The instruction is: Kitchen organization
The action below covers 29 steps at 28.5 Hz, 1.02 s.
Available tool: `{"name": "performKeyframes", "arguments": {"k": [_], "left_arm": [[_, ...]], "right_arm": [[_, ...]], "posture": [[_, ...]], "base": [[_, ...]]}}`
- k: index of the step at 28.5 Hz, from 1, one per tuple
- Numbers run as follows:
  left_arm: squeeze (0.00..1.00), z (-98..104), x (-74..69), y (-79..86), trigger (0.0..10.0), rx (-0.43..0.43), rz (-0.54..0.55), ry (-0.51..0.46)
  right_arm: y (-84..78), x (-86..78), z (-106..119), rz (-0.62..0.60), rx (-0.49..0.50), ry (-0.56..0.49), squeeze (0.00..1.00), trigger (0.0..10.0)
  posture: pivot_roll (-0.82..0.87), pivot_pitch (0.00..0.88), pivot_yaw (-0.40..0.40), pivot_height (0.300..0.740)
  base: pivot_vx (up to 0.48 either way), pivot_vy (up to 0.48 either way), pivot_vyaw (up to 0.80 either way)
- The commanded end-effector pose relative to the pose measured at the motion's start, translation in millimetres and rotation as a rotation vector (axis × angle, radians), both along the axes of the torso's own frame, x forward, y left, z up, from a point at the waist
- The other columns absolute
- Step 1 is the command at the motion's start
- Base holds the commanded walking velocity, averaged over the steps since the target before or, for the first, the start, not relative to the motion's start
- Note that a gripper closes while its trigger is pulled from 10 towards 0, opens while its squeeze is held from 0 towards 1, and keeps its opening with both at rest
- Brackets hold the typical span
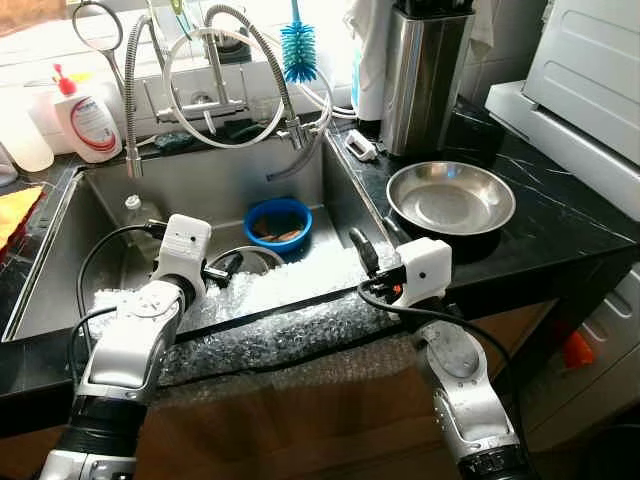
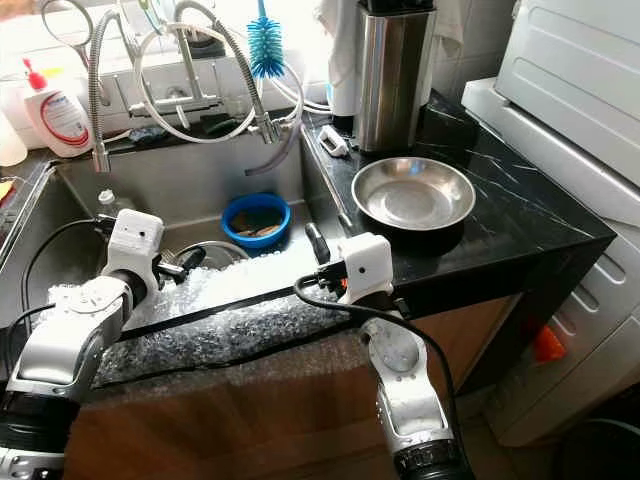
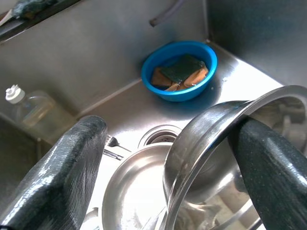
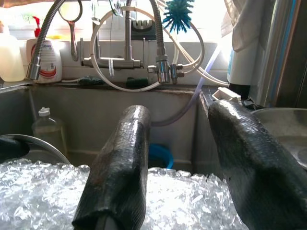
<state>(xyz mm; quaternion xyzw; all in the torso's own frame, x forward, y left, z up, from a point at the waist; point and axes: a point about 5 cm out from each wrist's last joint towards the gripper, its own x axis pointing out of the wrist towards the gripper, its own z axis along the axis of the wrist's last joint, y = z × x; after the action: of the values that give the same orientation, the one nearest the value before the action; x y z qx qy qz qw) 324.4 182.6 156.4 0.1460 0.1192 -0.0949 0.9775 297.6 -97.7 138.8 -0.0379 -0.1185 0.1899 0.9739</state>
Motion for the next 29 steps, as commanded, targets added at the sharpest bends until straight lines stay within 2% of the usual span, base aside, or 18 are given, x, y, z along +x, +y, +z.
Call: {"name": "performKeyframes", "arguments": {"k": [1, 6, 7, 9, 13, 15, 19, 23, 29], "left_arm": [[0.00, -21, -2.3, 1.9, 10.0, 0.051, -0.013, 0.106], [0.00, -15, 6.9, 6.5, 10.0, 0.179, -0.103, 0.093], [0.00, -15, 6.9, 6.5, 10.0, 0.179, -0.103, 0.093], [0.00, -14, 11.5, 7.5, 10.0, 0.210, -0.171, 0.097], [0.00, -15, 15.6, 9.4, 10.0, 0.208, -0.202, 0.114], [0.00, -14, 19.8, 13.3, 10.0, 0.237, -0.229, 0.130], [0.00, -14, 19.2, 14.0, 10.0, 0.238, -0.318, 0.162], [0.00, -10, 19.4, 20.9, 10.0, 0.232, -0.354, 0.164], [0.00, 14, 23.0, 33.0, 10.0, 0.157, -0.296, 0.051]], "right_arm": [[4.4, 2.3, 1, 0.015, 0.001, 0.003, 0.00, 10.0], [6.8, 3.0, 1, 0.024, 0.003, 0.003, 0.00, 10.0], [6.8, 3.0, 1, 0.024, 0.003, 0.003, 0.00, 10.0], [6.8, 3.7, 2, 0.024, 0.002, 0.002, 0.00, 10.0], [7.1, 4.3, 2, 0.023, 0.004, 0.001, 0.00, 10.0], [7.5, 4.4, 2, 0.027, 0.004, 0.000, 0.00, 10.0], [8.5, 4.5, 2, 0.036, 0.004, 0.003, 0.00, 10.0], [9.2, 4.3, 2, 0.043, 0.003, 0.003, 0.00, 10.0], [9.4, 3.5, 2, 0.049, 0.003, 0.002, 0.00, 10.0]], "posture": [[-0.06, 0.000, 0.061, 0.740], [-0.06, 0.000, 0.063, 0.740], [-0.06, 0.000, 0.063, 0.740], [-0.06, 0.000, 0.065, 0.740], [-0.06, 0.000, 0.067, 0.740], [-0.06, 0.000, 0.069, 0.740], [-0.07, 0.000, 0.070, 0.740], [-0.07, 0.000, 0.071, 0.740], [-0.06, 0.000, 0.070, 0.740]], "base": [[0.000, 0.000, 0.00], [0.000, 0.000, 0.00], [0.000, 0.000, 0.00], [0.000, 0.000, 0.00], [0.000, 0.000, 0.00], [0.000, 0.000, 0.00], [0.000, 0.000, 0.00], [0.000, 0.000, 0.00], [0.000, 0.000, 0.00]]}}
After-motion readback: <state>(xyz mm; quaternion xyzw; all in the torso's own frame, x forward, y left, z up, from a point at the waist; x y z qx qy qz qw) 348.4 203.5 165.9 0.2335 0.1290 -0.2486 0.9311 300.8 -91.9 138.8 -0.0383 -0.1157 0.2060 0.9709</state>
